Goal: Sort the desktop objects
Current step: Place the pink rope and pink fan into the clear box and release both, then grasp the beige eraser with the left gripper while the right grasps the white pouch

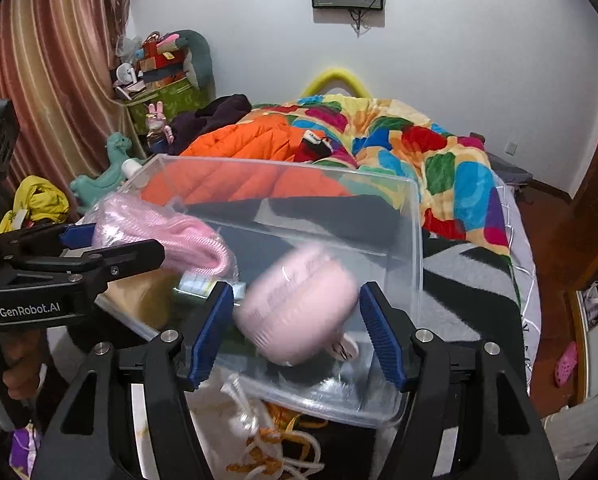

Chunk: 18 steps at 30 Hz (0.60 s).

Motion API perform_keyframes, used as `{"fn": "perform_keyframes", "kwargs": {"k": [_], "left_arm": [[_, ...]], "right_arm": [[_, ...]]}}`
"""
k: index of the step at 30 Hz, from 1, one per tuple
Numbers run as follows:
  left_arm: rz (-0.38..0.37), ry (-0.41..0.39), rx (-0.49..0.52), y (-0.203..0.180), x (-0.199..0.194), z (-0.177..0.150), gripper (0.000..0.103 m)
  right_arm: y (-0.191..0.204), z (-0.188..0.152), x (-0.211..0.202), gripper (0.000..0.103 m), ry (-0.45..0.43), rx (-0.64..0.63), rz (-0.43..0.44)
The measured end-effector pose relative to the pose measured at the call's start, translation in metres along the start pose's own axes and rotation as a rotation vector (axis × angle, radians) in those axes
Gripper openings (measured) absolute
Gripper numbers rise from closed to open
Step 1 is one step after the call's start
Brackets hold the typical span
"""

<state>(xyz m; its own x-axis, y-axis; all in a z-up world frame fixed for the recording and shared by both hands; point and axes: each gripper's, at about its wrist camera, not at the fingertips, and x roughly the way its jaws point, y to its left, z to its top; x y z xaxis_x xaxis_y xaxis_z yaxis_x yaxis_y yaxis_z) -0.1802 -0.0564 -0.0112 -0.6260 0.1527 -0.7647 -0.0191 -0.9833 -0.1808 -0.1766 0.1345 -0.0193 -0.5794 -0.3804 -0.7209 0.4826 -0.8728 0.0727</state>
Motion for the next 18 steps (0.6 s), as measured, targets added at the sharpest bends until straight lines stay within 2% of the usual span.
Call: {"fn": "perform_keyframes", "kwargs": {"k": [3,6,11,15,17,18], "left_arm": [[0.016,-0.001,0.034,-0.002,-0.009,-0.008,0.074],[0.031,-0.017,0.056,-0.005,-0.022,-0.015,0.074],[0.007,-0.031,0.068,-0.006,-0.045,-0.022,0.074],[0.008,-0.046,0.1,-0.013,-0.061,-0.031,0.074],[0.01,-0.051,0.114,-0.015,-0.068,-0.038,0.074],[0.009,-0.05,0.12,-0.017,-0.071,-0.042,0.074]], "right_arm": [[-0.001,-0.006,-0.009,0.065,-0.007,0.007,0.026],[0.001,-0.011,-0.02,0.067,-0.028,-0.001,-0.003],[0.005,-0.021,-0.038,0.067,-0.033,-0.035,-0.022],[0.012,-0.031,-0.055,0.067,-0.07,-0.093,-0.074],[0.016,-0.036,-0.064,0.069,-0.087,-0.11,-0.087],[0.017,-0.038,-0.068,0.075,-0.095,-0.11,-0.078]]}}
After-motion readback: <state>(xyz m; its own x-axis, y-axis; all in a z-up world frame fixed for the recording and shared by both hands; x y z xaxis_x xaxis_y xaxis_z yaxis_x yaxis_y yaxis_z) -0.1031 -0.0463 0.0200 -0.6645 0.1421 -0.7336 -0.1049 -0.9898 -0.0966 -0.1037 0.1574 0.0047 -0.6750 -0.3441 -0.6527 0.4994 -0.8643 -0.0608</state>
